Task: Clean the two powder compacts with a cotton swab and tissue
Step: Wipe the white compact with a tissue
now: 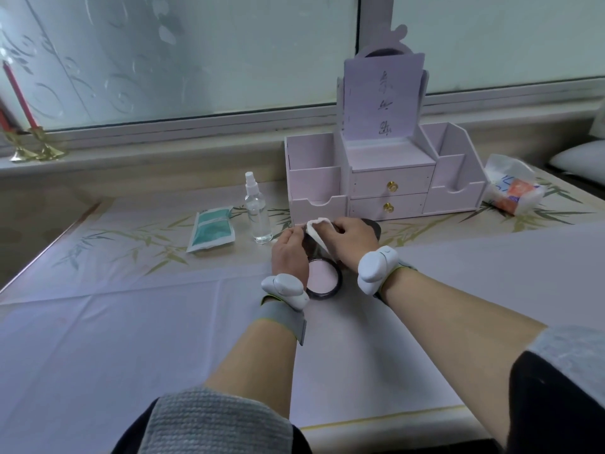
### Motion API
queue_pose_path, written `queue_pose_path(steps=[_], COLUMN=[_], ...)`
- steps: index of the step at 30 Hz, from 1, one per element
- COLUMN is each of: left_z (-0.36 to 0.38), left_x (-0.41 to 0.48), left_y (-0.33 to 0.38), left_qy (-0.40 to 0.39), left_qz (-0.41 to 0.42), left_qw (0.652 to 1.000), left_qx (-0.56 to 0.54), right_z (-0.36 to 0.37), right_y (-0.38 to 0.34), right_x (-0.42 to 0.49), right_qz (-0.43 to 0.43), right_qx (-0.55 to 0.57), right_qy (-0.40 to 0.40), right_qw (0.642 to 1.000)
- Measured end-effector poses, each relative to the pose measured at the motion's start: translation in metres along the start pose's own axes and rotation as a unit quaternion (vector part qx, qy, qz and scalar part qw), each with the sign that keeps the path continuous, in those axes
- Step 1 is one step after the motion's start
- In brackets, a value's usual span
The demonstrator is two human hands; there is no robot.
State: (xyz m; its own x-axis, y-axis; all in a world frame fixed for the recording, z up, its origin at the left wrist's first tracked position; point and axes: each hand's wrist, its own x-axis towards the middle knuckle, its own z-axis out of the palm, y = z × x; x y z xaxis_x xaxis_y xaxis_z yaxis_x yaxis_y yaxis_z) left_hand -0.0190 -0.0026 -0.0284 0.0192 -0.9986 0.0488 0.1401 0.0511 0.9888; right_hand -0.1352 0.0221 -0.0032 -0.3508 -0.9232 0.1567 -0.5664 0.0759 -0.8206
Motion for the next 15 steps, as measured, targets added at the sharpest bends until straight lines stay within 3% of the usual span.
queue_pose_path(steps=[5, 11, 15], left_z=[0.003, 0.0, 0.001], left_x=[-0.002, -0.001, -0.002], left_y=[-0.002, -0.007, -0.006], left_qy=[0.003, 0.026, 0.027], left_qz=[-0.026, -0.021, -0.019], left_qw=[1.0, 0.999, 0.999], left_qx=[0.001, -0.004, -0.019], right_z=[-0.005, -0.011, -0.014], right_y=[0.01, 0.025, 0.025], right_x=[0.008, 0.014, 0.015], right_qz=[-0.012, -0.003, -0.012], right_qx=[-0.003, 0.082, 0.062], right_qy=[-0.05, -0.133, -0.163], right_qw=[0.999, 0.988, 0.985])
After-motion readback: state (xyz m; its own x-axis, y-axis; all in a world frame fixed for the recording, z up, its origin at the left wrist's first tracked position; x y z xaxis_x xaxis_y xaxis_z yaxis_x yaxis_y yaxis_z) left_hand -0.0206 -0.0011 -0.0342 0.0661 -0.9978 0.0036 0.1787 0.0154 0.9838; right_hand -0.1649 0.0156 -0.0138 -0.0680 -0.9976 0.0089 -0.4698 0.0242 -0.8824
